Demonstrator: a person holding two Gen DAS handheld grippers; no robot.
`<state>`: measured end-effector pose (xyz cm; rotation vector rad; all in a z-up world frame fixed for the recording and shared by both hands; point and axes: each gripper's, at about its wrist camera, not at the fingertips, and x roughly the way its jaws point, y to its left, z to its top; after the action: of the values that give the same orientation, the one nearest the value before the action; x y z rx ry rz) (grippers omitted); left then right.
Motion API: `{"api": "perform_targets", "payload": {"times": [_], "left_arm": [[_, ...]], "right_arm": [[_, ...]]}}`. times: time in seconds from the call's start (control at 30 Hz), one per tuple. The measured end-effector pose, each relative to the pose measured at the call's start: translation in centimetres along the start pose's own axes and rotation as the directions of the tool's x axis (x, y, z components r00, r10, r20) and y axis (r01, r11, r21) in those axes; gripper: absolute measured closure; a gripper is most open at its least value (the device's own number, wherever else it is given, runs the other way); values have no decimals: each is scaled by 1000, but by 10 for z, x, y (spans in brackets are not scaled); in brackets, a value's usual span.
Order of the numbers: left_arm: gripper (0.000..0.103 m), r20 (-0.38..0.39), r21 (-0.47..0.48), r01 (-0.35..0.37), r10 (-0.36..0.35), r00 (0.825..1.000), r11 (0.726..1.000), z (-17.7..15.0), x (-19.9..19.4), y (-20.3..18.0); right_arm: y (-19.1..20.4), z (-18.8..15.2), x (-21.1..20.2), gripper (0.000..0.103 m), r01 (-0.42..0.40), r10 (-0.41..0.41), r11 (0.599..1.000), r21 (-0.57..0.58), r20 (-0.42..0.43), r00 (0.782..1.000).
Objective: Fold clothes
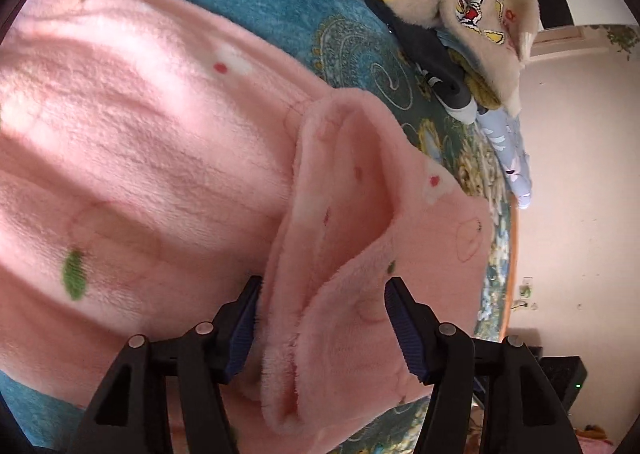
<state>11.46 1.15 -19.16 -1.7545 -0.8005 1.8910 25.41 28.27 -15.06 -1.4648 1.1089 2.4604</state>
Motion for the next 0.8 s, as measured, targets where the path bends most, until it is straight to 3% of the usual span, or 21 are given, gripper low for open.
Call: {"api": "perform_targets", "payload": {"times": [0.07,0.1,0.17,0.23,0.33,0.43,0.5,0.57,0.63,0.67,0.8], "left_arm": [[61,19,-11,0,0,1000,1000,-1,-2,1],[90,29,-13,-7,7,1000,1000,-1,-4,0],[90,53,18,-13,12,999,1000,-1,-10,-7],[90,94,120,-23,11,995,993,-1,-24,-31],[90,130,251,14,-48,990,968,2,-55,-66],[90,149,292,-19,-26,988,956,10,-74,-71],[88,113,236,-106,82,990,966,19,-62,-42],[88,49,152,-183,178,983,971,29,-44,-8],[87,-11,38,-176,176,984,984,37,-29,20],[86,-6,4,-151,152,988,988,39,-29,25],[82,6,37,-189,189,982,981,42,-28,19]], "right_arm": [[0,0,0,54,3,-3,1000,2,-1,1000],[0,0,0,54,5,-5,1000,2,-2,1000],[1,0,0,54,4,-4,1000,-2,-2,1000],[3,1,-2,54,-1,1,1000,-8,0,1000],[7,1,-6,54,-24,24,999,-22,14,1000],[13,0,-15,54,-61,63,997,-42,53,997],[18,-1,-18,54,-75,80,995,-70,69,994],[18,-3,-10,54,-42,46,995,-93,44,998],[13,-7,5,54,-1,1,997,-82,-3,1000],[10,-9,10,54,0,-1,997,-71,-18,1000],[5,-13,18,54,21,-23,997,-70,-30,999]]}}
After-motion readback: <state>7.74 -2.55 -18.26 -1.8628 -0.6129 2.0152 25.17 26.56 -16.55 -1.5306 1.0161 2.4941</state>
